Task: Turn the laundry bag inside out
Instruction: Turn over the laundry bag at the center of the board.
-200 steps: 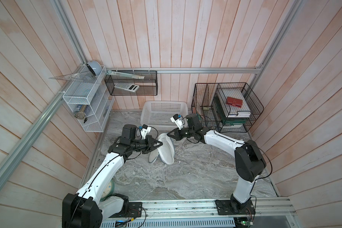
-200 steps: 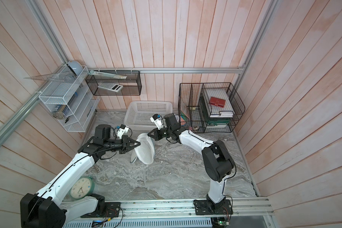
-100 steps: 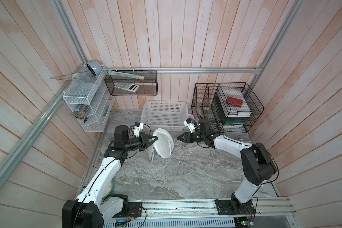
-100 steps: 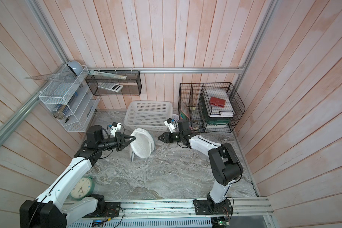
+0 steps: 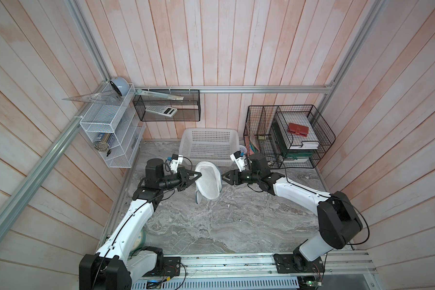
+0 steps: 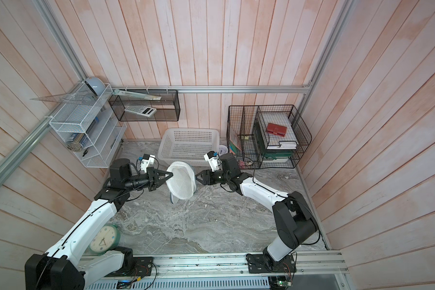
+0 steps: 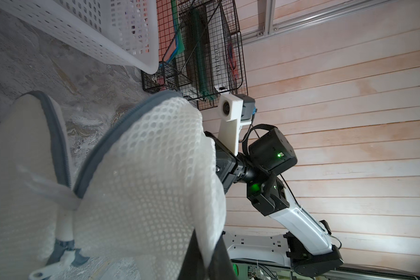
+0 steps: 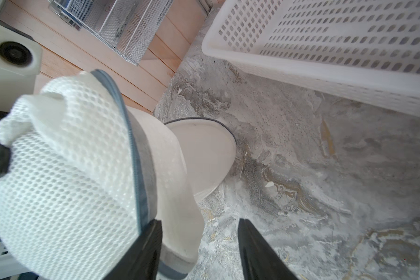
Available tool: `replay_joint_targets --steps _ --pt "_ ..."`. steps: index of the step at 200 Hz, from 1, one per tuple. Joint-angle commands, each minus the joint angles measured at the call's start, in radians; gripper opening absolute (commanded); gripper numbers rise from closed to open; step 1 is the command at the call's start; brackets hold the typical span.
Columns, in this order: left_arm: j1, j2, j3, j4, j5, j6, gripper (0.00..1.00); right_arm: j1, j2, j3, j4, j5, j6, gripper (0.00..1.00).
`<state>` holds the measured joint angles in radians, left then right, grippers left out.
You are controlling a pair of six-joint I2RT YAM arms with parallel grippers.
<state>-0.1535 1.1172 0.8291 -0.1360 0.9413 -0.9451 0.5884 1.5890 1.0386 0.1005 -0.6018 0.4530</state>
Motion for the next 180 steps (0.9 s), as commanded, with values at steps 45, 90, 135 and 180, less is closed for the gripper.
replay_joint_targets --steps 45,90,135,180 --pt "-0.009 0.019 0.053 -0.012 -0.003 0.031 0.0 0.063 -0.041 0.1 -0.109 0.074 -0.124 0.64" --pt "-0.033 0.011 0.077 0.011 0.042 0.017 0.0 0.059 0.053 0.179 -0.154 0.123 -0.157 0.36" --pt "-0.071 -0.016 0.077 0.132 0.095 -0.069 0.0 -0.032 0.133 0.197 -0.062 0.069 -0.113 0.1" --pt "-0.143 0.003 0.096 0.291 0.084 -0.155 0.0 -0.049 0.247 0.244 -0.029 -0.097 -0.06 0.16"
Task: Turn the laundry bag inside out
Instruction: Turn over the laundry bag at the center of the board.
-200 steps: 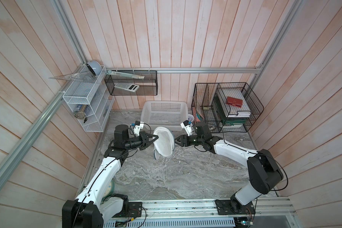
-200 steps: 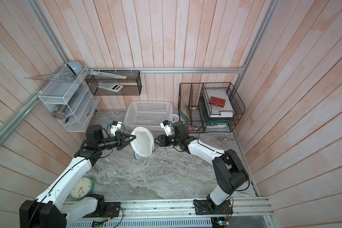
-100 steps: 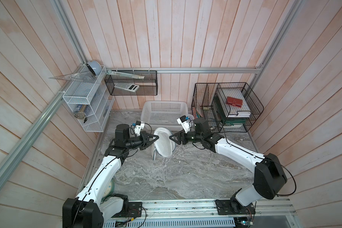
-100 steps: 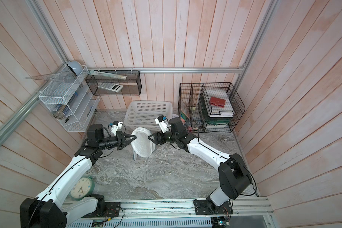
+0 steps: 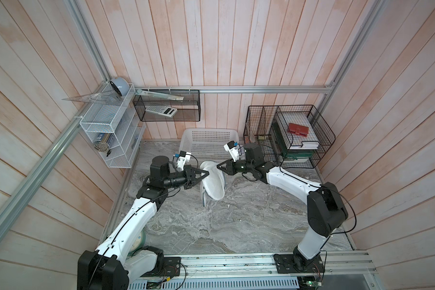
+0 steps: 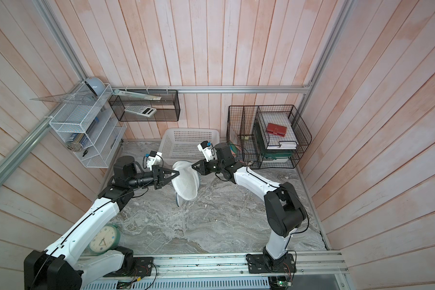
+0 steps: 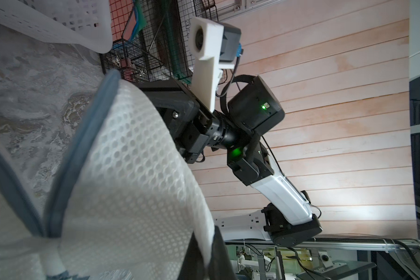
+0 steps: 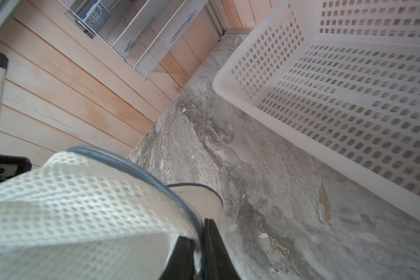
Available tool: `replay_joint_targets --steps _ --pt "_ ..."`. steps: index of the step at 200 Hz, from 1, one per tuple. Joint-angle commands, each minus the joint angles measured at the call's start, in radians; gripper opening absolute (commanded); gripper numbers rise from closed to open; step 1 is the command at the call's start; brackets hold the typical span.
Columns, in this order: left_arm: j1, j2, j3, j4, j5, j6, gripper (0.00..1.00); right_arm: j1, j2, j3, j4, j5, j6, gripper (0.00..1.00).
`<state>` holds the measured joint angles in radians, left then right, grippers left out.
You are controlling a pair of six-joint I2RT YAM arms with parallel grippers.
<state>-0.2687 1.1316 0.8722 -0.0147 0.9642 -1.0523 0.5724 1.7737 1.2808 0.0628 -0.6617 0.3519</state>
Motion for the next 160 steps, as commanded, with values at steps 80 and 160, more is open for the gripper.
replay_joint_targets --steps 80,160 --pt "-0.029 0.021 0.032 0.214 -0.011 0.016 0.0 -0.031 0.017 -0.181 0.296 -0.26 0.3 0.19" --pt "-0.027 0.103 -0.034 0.192 -0.097 0.155 0.0 -0.098 -0.12 -0.358 0.784 -0.307 0.712 0.09"
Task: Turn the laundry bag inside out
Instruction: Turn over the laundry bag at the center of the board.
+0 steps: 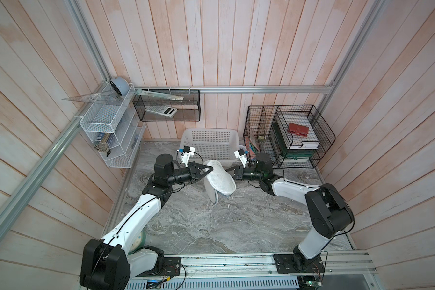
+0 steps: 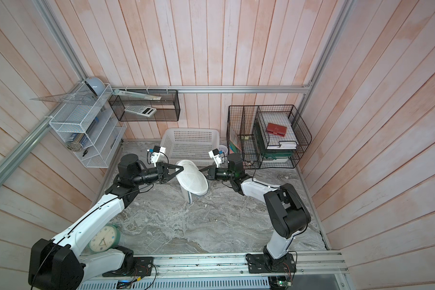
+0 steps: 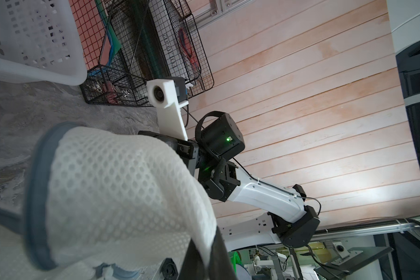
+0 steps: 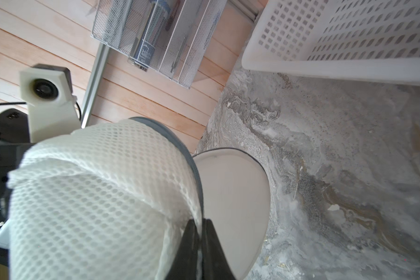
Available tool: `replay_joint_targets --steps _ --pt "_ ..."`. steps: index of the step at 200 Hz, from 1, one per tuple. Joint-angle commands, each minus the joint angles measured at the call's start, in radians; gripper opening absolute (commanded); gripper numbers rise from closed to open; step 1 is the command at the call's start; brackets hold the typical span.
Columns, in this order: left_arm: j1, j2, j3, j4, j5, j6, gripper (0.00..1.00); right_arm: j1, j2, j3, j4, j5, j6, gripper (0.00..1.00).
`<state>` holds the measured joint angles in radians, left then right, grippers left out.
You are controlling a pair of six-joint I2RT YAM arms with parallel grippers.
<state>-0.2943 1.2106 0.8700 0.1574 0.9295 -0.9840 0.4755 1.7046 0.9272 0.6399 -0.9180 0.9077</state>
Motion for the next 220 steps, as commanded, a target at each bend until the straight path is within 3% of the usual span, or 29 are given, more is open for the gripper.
replay_joint_targets --steps 1,38,50,68,92,113,120,149,161,170,202,220 --pt "-0.001 0.025 -0.033 0.021 -0.062 0.086 0.0 -0.001 -0.053 -0.004 0.206 -0.052 0.157 0.09" --pt "-0.004 0.038 -0.041 -0.006 -0.108 0.127 0.0 0.001 -0.089 0.005 0.19 -0.059 0.165 0.1" --pt "-0.004 0.042 -0.05 -0.008 -0.125 0.132 0.18 0.001 -0.096 0.011 0.196 -0.06 0.176 0.09" --pt "-0.004 0.06 -0.052 -0.041 -0.138 0.142 0.33 0.001 -0.106 0.018 0.194 -0.057 0.173 0.09" --pt "-0.003 0.084 -0.059 -0.038 -0.141 0.116 0.43 0.002 -0.109 0.014 0.14 -0.046 0.131 0.07" --pt "-0.005 0.084 -0.083 0.016 -0.16 0.071 0.6 0.002 -0.115 0.004 0.148 -0.043 0.138 0.07" --pt "-0.004 0.088 -0.091 0.033 -0.165 0.059 0.62 0.002 -0.118 0.002 0.152 -0.04 0.14 0.07" --pt "-0.006 0.122 -0.125 0.179 -0.156 -0.042 0.49 0.002 -0.125 0.01 0.136 -0.037 0.13 0.08" --pt "-0.01 0.133 -0.132 0.233 -0.155 -0.079 0.13 0.003 -0.125 0.009 0.107 -0.032 0.109 0.14" --pt "-0.012 0.136 -0.133 0.257 -0.162 -0.099 0.0 0.002 -0.127 0.005 0.08 -0.024 0.086 0.2" --pt "-0.012 0.124 -0.14 0.322 -0.163 -0.138 0.0 -0.008 -0.159 -0.001 -0.148 0.044 -0.077 0.43" --pt "-0.012 0.118 -0.141 0.34 -0.159 -0.158 0.0 -0.023 -0.178 0.005 -0.278 0.079 -0.178 0.39"
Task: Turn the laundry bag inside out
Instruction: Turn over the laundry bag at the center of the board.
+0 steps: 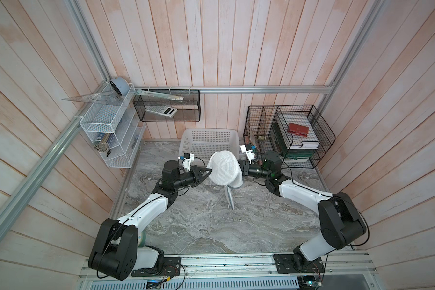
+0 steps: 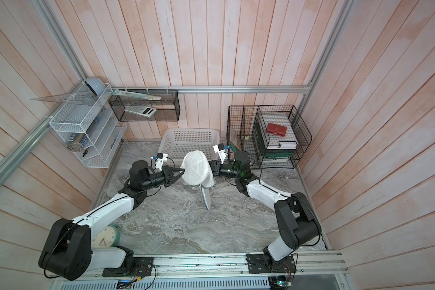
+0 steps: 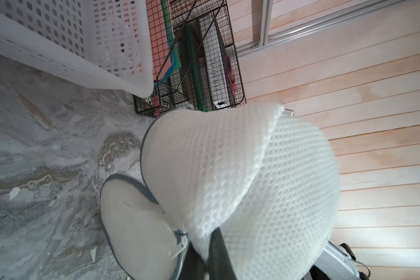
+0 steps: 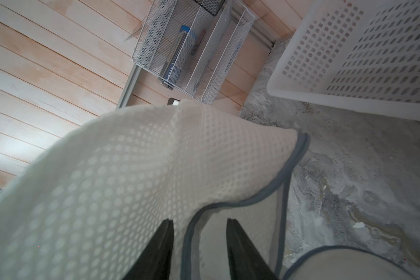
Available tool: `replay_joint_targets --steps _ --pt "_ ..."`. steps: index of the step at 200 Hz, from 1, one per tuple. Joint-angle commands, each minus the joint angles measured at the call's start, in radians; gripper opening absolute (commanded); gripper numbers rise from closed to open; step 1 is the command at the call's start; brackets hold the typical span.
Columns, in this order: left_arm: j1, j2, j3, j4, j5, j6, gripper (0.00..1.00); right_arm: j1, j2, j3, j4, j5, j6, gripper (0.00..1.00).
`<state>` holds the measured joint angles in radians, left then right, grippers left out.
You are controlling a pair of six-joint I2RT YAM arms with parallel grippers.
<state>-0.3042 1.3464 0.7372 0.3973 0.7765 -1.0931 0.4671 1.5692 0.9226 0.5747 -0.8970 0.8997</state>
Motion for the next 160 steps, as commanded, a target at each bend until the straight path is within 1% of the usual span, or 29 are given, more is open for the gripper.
replay_joint_targets --steps 1,18,34,54,72,81,92,104,128,131,139,143,149,160 --pt "-0.003 -0.017 -0.009 0.103 -0.005 -0.051 0.0 -0.015 -0.044 0.011 -0.223 0.06 -0.174 0.38" --pt "0.003 -0.025 -0.016 0.157 -0.01 -0.093 0.0 -0.028 -0.053 0.017 -0.337 0.098 -0.25 0.24" --pt "0.018 -0.03 -0.03 0.235 -0.023 -0.155 0.0 -0.048 -0.051 -0.011 -0.359 0.119 -0.274 0.0" --pt "0.046 -0.027 -0.045 0.325 -0.031 -0.226 0.0 -0.073 -0.049 -0.05 -0.362 0.123 -0.275 0.0" --pt "0.063 -0.029 -0.054 0.35 -0.037 -0.247 0.0 -0.09 -0.058 -0.073 -0.385 0.14 -0.292 0.0" --pt "0.066 -0.033 -0.059 0.348 -0.041 -0.245 0.0 -0.096 -0.063 -0.08 -0.395 0.145 -0.297 0.03" --pt "0.066 -0.034 -0.061 0.339 -0.04 -0.239 0.0 -0.101 -0.071 -0.079 -0.408 0.145 -0.3 0.04" --pt "0.062 -0.033 -0.06 0.331 -0.036 -0.234 0.0 -0.1 -0.085 -0.075 -0.411 0.138 -0.296 0.0" --pt "0.058 -0.03 -0.061 0.285 -0.035 -0.2 0.0 -0.101 -0.114 -0.064 -0.414 0.139 -0.28 0.0" --pt "0.057 -0.03 -0.058 0.272 -0.035 -0.193 0.08 -0.103 -0.118 -0.061 -0.418 0.142 -0.279 0.0" --pt "0.056 -0.031 -0.056 0.233 -0.035 -0.171 0.4 -0.102 -0.133 -0.051 -0.437 0.155 -0.283 0.0" --pt "0.057 -0.032 -0.055 0.216 -0.035 -0.16 0.5 -0.103 -0.142 -0.044 -0.45 0.161 -0.288 0.0" --pt "0.056 -0.033 -0.054 0.19 -0.034 -0.143 0.6 -0.106 -0.158 -0.028 -0.483 0.172 -0.305 0.0" --pt "0.057 -0.043 -0.048 0.141 -0.038 -0.107 0.69 -0.111 -0.195 0.011 -0.564 0.205 -0.357 0.0"
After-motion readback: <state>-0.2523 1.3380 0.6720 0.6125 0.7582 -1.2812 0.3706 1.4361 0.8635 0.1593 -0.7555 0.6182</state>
